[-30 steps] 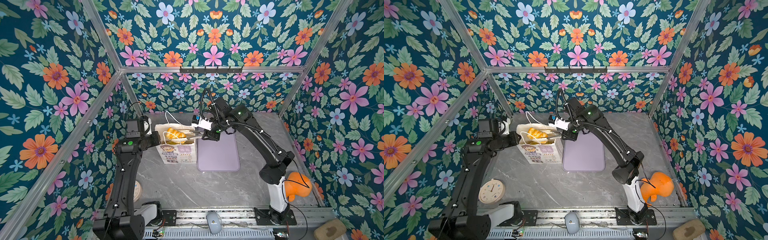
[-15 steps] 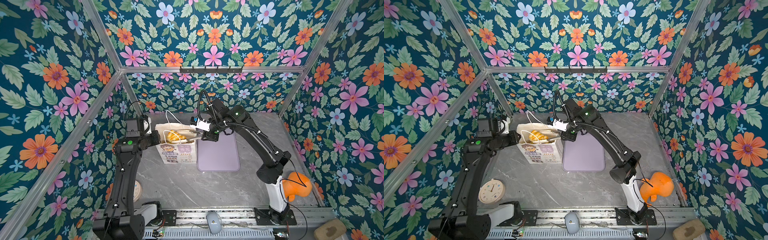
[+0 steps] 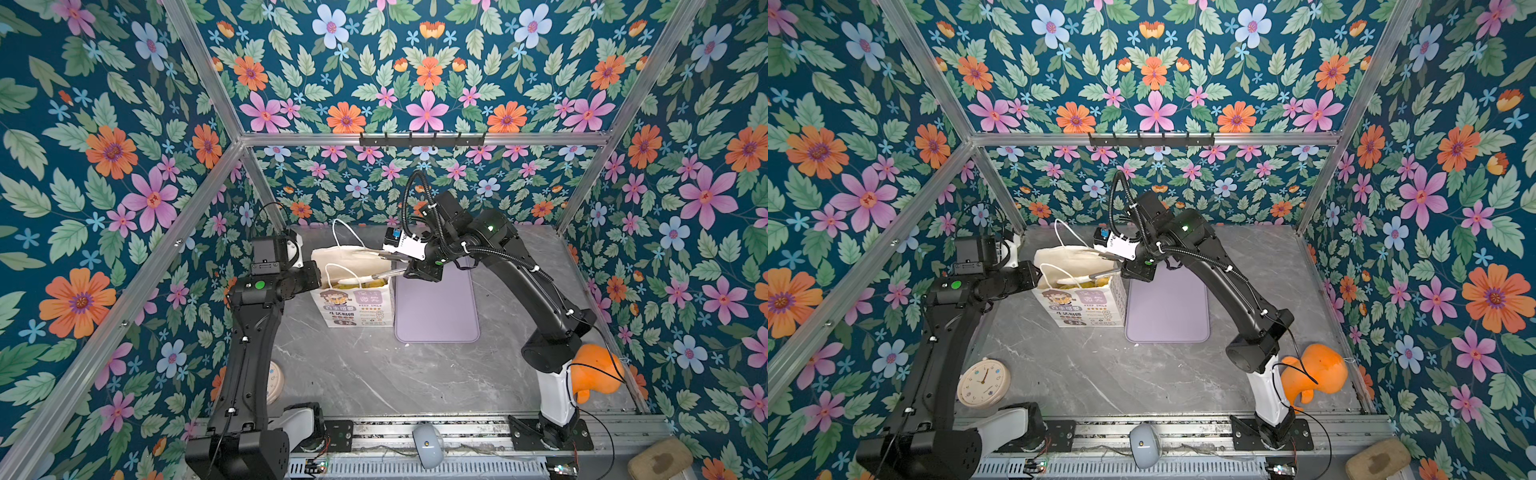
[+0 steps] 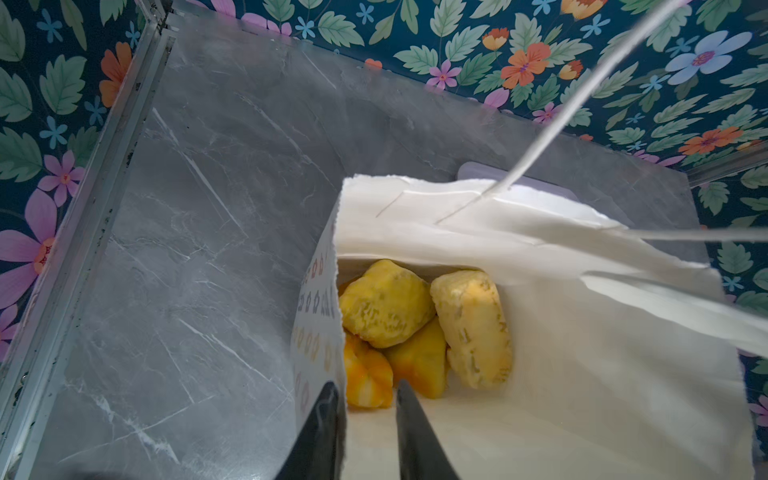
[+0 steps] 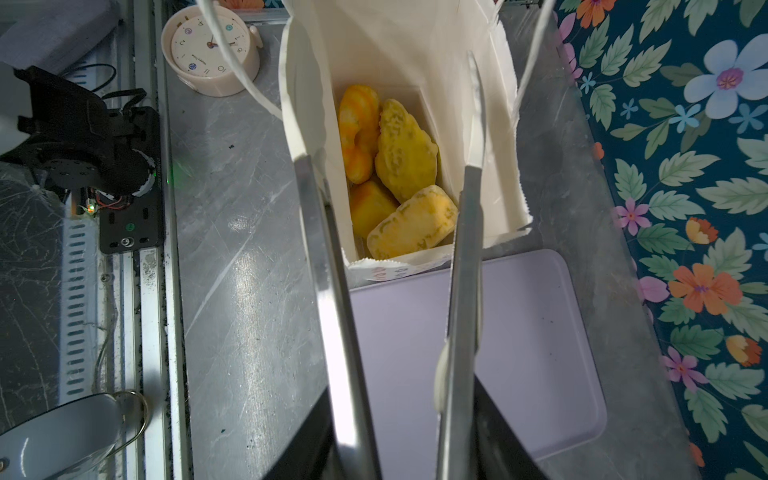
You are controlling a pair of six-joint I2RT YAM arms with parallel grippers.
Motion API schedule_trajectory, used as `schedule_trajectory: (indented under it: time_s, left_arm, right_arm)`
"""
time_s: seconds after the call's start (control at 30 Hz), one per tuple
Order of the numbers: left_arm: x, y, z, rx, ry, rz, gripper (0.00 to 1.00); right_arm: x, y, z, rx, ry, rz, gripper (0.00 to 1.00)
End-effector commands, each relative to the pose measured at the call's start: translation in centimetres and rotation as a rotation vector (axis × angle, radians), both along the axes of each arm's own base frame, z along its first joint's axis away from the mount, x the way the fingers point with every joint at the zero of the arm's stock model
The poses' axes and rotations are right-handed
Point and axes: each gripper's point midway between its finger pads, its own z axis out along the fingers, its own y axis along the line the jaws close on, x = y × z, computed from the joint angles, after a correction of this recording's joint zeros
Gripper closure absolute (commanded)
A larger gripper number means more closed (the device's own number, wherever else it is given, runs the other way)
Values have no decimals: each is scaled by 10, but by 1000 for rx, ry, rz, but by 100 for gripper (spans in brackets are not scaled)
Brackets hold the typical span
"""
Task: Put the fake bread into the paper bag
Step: 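Open the tongs with the right gripper to release the bun into the bag, then withdraw the tongs from the bag while the left gripper releases the bag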
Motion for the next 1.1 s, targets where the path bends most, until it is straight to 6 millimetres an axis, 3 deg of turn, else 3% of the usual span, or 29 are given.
schedule_trajectory:
  time_s: [0.0, 0.27, 0.43, 0.87, 1.07]
  left_arm:
    - [-2, -10, 17, -48, -42, -39, 73]
    - [1, -6, 31, -37, -81, -15, 70]
    - [0, 4, 49, 6, -142, 26, 50]
    - [-1, 18, 66, 37, -261, 112, 46]
    - [-5, 52, 70, 126, -395, 291, 43]
  right_arm:
    - [-15, -3, 15, 42, 6, 24, 57]
    - [-40, -21, 49, 149, -21, 12, 57]
    - [-59, -37, 66, 250, -35, -20, 58]
    - [-56, -82, 63, 377, -39, -305, 62]
    - [-57, -107, 54, 437, 51, -415, 63]
